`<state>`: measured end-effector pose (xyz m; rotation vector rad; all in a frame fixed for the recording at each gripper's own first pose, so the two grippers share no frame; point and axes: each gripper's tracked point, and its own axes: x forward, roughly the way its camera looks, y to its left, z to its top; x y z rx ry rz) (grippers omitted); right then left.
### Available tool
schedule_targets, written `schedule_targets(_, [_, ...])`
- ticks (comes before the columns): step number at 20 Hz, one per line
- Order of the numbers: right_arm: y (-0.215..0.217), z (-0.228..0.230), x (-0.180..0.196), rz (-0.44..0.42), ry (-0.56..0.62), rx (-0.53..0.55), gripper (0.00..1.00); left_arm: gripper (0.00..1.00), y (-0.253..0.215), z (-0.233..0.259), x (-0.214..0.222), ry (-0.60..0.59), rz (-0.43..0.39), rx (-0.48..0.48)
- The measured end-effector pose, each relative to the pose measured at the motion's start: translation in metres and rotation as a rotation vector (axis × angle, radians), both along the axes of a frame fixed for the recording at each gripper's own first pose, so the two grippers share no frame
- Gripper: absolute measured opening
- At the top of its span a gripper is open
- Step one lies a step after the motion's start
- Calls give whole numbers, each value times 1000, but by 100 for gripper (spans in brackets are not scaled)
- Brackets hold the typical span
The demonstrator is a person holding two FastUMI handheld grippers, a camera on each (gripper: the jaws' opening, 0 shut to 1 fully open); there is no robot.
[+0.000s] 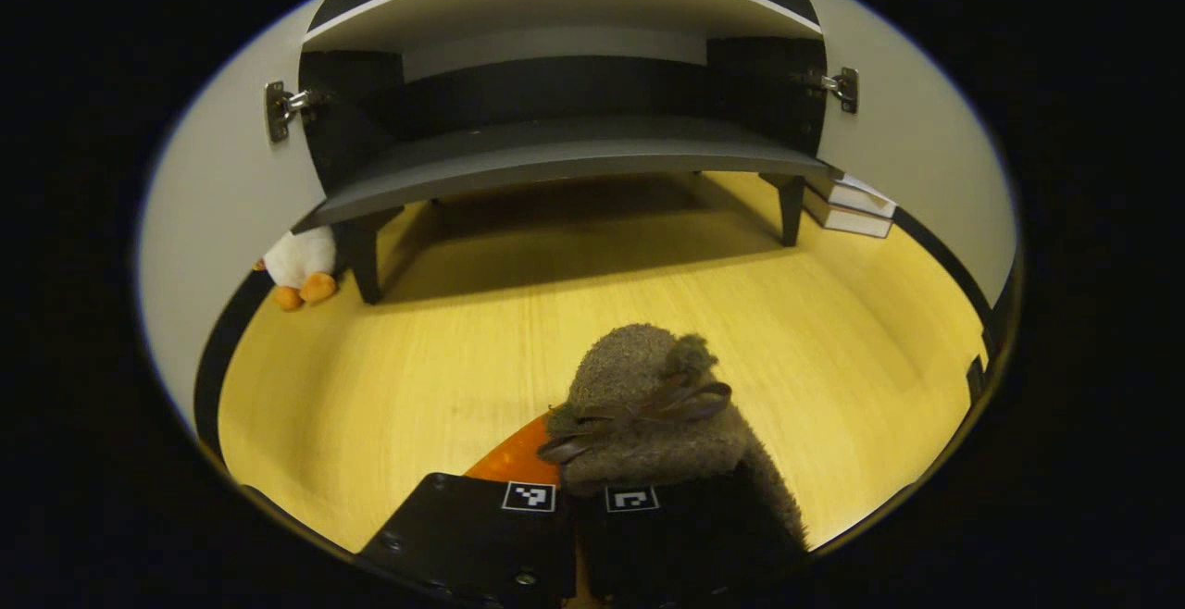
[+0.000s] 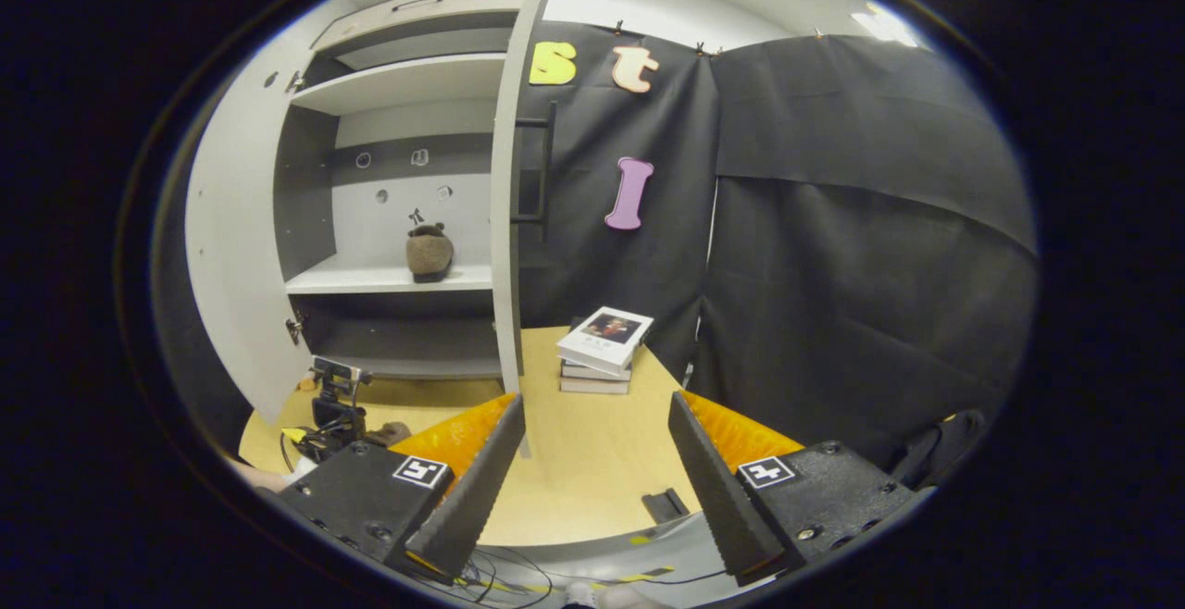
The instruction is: Grab one shoe with the right hand and put it into the shoe cabinet, grab the other shoe with the left hand and put it into the shoe cabinet; then close the right door with the right hand and the left door with the left hand.
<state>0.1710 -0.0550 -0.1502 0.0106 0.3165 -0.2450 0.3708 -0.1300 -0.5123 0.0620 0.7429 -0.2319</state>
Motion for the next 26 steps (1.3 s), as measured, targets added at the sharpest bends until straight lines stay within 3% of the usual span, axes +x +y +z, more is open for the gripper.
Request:
schedule_targets(1, [0,1,0,-3,-5,-2,99,14,1,5,-2,8,5,-5])
schedule_targets(2, [2,5,0,0,-14,-1,99,14,5,12,-3,7,13,0])
schedule_targets(6, [5,13,-4,1,-48,13,99,10,13,70,-5,-78,0,-6])
schedule_targets(7, [6,14,-4,1,-56,19,99,0,17,87,-4,-98,7,-9])
schedule_targets(11, [8,21,-6,-1,-84,30,99,0,27,162,2,-151,50,-47])
schedule_targets(12, [9,27,-6,-1,-97,34,99,10,29,184,7,-182,54,-47])
schedule_targets(20, [-1,46,4,1,-149,41,99,9,30,352,94,-413,103,-90])
schedule_targets(24, [-14,49,13,-2,-148,61,99,9,34,409,151,-482,159,-94])
schedule_targets(26, [-21,48,18,-1,-143,60,99,9,22,444,154,-496,178,-73])
